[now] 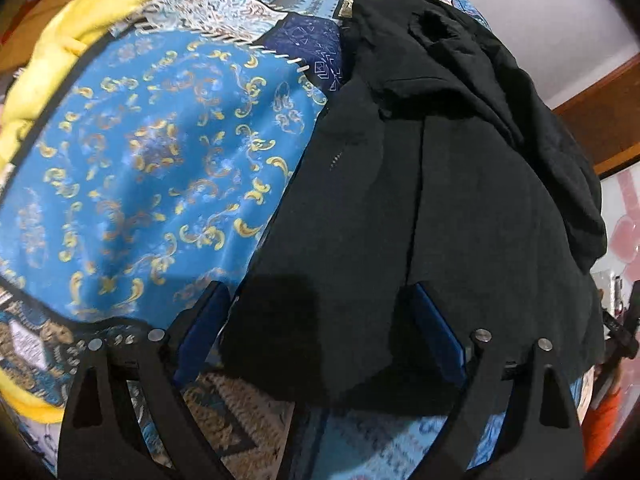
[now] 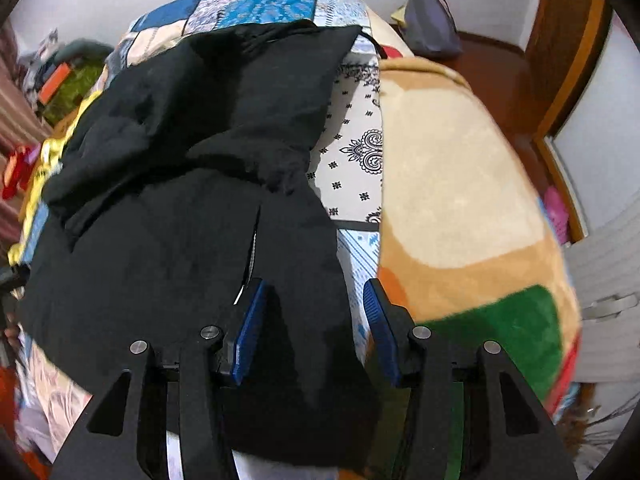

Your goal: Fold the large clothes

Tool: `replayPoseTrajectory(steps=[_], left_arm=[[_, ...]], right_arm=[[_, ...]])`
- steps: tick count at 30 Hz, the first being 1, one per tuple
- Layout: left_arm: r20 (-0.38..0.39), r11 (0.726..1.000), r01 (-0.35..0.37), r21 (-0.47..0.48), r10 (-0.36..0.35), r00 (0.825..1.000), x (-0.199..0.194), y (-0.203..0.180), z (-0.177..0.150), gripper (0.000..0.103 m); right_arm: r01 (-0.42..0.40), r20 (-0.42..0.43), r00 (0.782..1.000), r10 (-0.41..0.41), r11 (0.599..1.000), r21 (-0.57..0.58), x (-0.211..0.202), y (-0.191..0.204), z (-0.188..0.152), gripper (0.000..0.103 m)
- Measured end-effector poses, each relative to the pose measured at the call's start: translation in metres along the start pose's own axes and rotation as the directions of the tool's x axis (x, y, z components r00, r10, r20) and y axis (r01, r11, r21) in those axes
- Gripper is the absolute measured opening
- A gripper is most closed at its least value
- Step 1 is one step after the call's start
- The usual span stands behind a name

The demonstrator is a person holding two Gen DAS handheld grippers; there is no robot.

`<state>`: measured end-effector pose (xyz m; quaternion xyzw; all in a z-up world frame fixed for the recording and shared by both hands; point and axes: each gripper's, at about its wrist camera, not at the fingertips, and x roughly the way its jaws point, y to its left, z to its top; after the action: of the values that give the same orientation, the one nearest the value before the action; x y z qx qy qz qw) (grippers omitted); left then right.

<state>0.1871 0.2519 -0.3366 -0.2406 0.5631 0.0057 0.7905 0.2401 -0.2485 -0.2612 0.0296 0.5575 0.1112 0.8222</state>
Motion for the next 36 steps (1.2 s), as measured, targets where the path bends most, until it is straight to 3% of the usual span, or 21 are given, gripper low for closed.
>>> replayPoseTrajectory(steps=[4, 8, 12, 15, 17, 20, 24, 27, 29, 31, 32, 33, 36], left_arm=[[0.016, 1.000, 0.023, -0.002, -0.023, 1.000, 0.006, -0.001, -0.002, 0.095], [0.045, 0.998, 0.065, -0.007, -0.064, 0.997, 0.010, 0.004, -0.010, 0.096], [0.062, 0.998, 0.066, -0.011, -0.065, 0.996, 0.003, 0.004, -0.019, 0.089], [0.087, 0.997, 0.018, 0.069, -0.024, 0.996, -0.010, -0.012, -0.030, 0.065], [0.084, 0.994, 0.000, 0.109, -0.009, 0.996, -0.019, -0.023, -0.036, 0.037], [0.087, 0.991, -0.032, 0.132, 0.021, 0.996, -0.030, -0.030, -0.042, 0.023], [0.130, 0.992, -0.006, 0.129, -0.010, 0.991, -0.043, -0.026, -0.044, 0.023], [0.098, 0.994, -0.020, 0.112, 0.009, 0.995, -0.031, -0.013, -0.050, 0.026], [0.070, 0.996, -0.026, 0.083, 0.021, 0.997, -0.024, -0.006, -0.051, 0.048], [0.064, 0.995, -0.076, 0.060, 0.072, 0.995, -0.016, 0.001, -0.051, 0.068], [0.066, 0.995, -0.079, 0.054, 0.075, 0.995, -0.015, 0.003, -0.052, 0.071], [0.064, 0.996, -0.071, 0.049, 0.068, 0.996, -0.015, 0.004, -0.052, 0.070], [0.045, 0.998, -0.022, 0.051, 0.020, 0.999, -0.019, 0.002, -0.052, 0.042]], right_arm=[[-0.117, 0.016, 0.993, 0.116, 0.989, 0.090, 0.015, -0.010, 0.000, 0.046], [-0.147, 0.047, 0.989, 0.143, 0.985, 0.095, 0.016, -0.011, -0.008, 0.046], [-0.180, 0.031, 0.984, 0.178, 0.980, 0.087, 0.007, -0.010, -0.016, 0.035], [-0.198, 0.030, 0.980, 0.197, 0.978, 0.072, -0.001, -0.009, -0.019, 0.019], [-0.185, 0.035, 0.982, 0.184, 0.982, 0.048, -0.010, -0.003, -0.021, 0.015], [-0.227, 0.061, 0.973, 0.224, 0.973, 0.047, -0.028, 0.004, -0.022, 0.015], [-0.193, 0.028, 0.981, 0.193, 0.981, -0.004, -0.029, 0.015, -0.026, 0.020], [-0.172, -0.002, 0.985, 0.172, 0.985, -0.008, -0.014, 0.014, -0.029, 0.027], [-0.199, 0.000, 0.980, 0.199, 0.980, 0.025, -0.011, 0.007, -0.030, 0.028], [-0.229, -0.001, 0.973, 0.230, 0.971, 0.067, -0.008, -0.002, -0.032, 0.030], [-0.248, -0.001, 0.969, 0.249, 0.965, 0.085, -0.007, -0.005, -0.033, 0.031], [-0.266, -0.002, 0.964, 0.268, 0.958, 0.107, -0.006, -0.008, -0.033, 0.030], [-0.284, 0.004, 0.958, 0.286, 0.950, 0.132, -0.014, -0.007, -0.034, 0.019]])
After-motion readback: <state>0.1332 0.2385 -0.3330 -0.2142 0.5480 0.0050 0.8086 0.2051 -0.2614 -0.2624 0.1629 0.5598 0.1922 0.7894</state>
